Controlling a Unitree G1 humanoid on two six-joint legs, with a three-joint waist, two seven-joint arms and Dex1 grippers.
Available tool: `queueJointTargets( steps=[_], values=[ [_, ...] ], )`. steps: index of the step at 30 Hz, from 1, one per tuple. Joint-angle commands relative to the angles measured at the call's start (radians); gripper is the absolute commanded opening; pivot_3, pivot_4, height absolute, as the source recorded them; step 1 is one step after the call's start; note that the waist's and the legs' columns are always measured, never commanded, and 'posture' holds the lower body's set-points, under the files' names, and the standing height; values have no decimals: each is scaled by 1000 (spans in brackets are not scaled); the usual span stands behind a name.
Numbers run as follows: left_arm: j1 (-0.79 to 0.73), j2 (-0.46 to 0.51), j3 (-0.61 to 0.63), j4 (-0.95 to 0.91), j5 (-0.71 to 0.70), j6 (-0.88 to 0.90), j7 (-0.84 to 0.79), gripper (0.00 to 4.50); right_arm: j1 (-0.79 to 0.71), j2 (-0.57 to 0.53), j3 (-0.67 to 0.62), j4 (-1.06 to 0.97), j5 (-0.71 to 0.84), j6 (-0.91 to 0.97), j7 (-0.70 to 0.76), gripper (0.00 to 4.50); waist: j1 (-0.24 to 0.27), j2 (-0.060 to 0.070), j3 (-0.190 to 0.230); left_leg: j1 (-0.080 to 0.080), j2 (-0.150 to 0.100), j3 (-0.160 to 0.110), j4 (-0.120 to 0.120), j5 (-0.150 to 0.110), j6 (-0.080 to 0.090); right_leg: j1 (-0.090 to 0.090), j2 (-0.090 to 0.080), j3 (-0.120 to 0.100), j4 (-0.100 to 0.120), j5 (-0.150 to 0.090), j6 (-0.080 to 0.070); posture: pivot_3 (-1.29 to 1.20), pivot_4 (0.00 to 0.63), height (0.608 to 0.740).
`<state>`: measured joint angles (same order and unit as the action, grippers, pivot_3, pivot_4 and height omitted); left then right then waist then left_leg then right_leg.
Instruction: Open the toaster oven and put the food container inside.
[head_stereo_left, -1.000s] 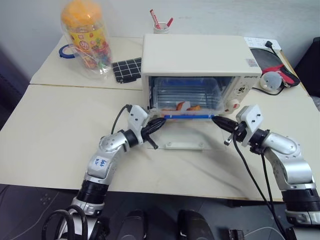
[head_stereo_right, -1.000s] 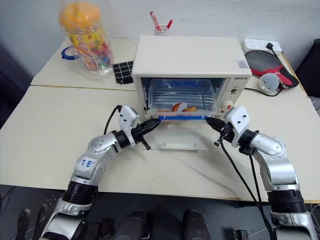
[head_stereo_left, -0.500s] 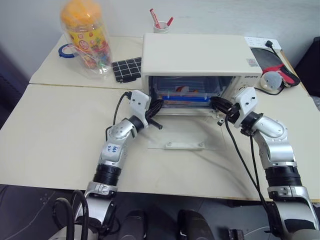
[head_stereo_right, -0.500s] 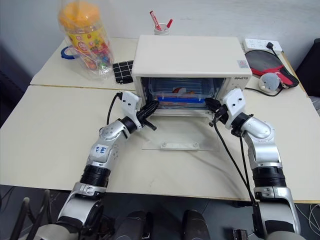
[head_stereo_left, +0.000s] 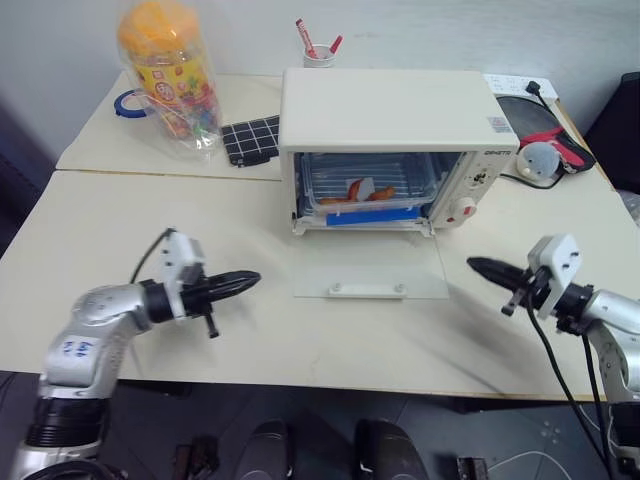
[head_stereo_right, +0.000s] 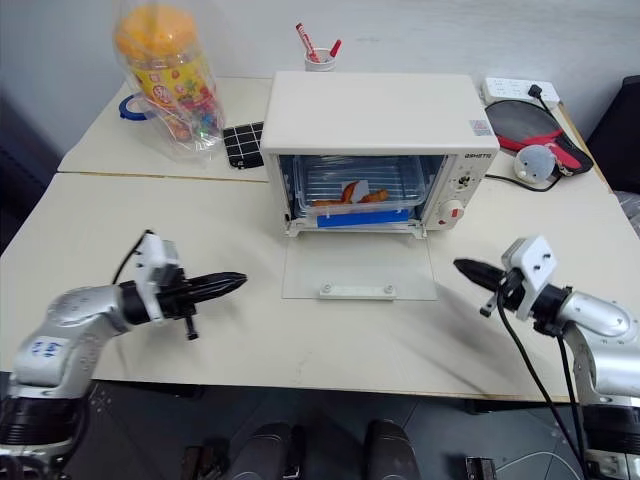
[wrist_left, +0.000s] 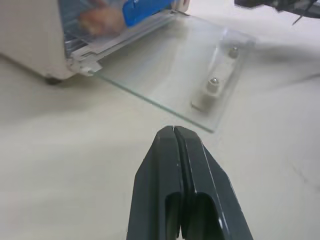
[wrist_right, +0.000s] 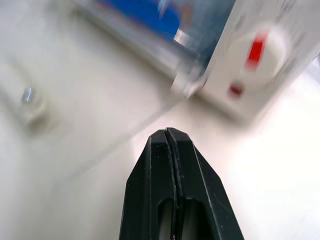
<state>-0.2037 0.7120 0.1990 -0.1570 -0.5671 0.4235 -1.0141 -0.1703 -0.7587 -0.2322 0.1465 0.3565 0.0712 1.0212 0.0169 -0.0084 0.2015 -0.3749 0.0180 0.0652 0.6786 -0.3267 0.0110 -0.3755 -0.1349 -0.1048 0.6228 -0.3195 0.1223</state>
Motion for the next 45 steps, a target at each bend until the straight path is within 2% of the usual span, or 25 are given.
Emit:
queueJointTargets(
  steps=[1,7,13,21,25,31,34,36,38,41,45],
  values=[
    [43,54,80,-12,-75,0,-99,643,-36,5,47,106,-38,-99,69,0,-7,1,0,0,0,0,0,0,0,0,0,0,0,0,0,0,150,740],
    [104,68,137,-69,-119,8,-108,2488,-136,87,96,210,-24,-153,106,0,-23,1,1,1,0,0,-1,0,0,0,0,0,1,0,0,0,150,740],
    [163,42,177,-126,-145,9,-67,4377,-144,126,40,62,149,-19,148,0,-21,2,1,0,1,-1,-2,0,-1,0,0,0,0,0,0,0,150,740],
    [139,-21,243,-153,-223,20,32,4477,-234,171,-89,-51,377,198,9,0,-19,2,1,0,1,-1,-1,-1,-1,0,0,0,0,0,0,0,150,740],
    [152,-44,229,-167,-183,-37,45,4477,-303,193,-105,-38,421,265,-45,0,-21,2,1,0,1,0,-2,-1,-1,-1,0,0,0,0,0,0,150,740],
    [132,-68,235,-141,-190,-52,81,4477,-264,170,-153,-74,426,307,-100,0,-15,2,1,0,0,0,-4,-1,-1,-1,0,0,-1,0,0,0,150,740],
    [128,-81,228,-120,-172,-69,93,4500,-194,154,-157,-150,395,275,-95,531,-15,2,1,0,0,0,-4,-1,-1,-1,-1,0,-1,0,0,0,150,740],
    [142,-73,175,-86,-66,-146,84,4500,-39,102,-90,-279,241,75,38,1164,-13,2,1,0,0,0,-4,-1,-1,-1,0,0,-1,0,0,0,150,740],
    [154,-64,141,-66,-4,-198,66,4500,49,83,-61,-326,172,-43,113,1794,-11,3,0,0,-1,2,-6,-1,-1,-1,0,0,-2,0,0,0,150,740],
    [183,-44,96,-39,41,-285,-23,4500,127,88,-62,-316,139,-164,150,2684,-19,1,0,3,-2,4,-10,-1,-1,-1,1,1,-4,0,0,0,150,740],
    [235,0,57,-9,151,-430,-87,4500,268,93,-43,-338,158,-199,214,3984,-18,1,-1,5,1,6,-11,0,-1,-1,1,2,-3,0,0,0,150,740]
  ],
)
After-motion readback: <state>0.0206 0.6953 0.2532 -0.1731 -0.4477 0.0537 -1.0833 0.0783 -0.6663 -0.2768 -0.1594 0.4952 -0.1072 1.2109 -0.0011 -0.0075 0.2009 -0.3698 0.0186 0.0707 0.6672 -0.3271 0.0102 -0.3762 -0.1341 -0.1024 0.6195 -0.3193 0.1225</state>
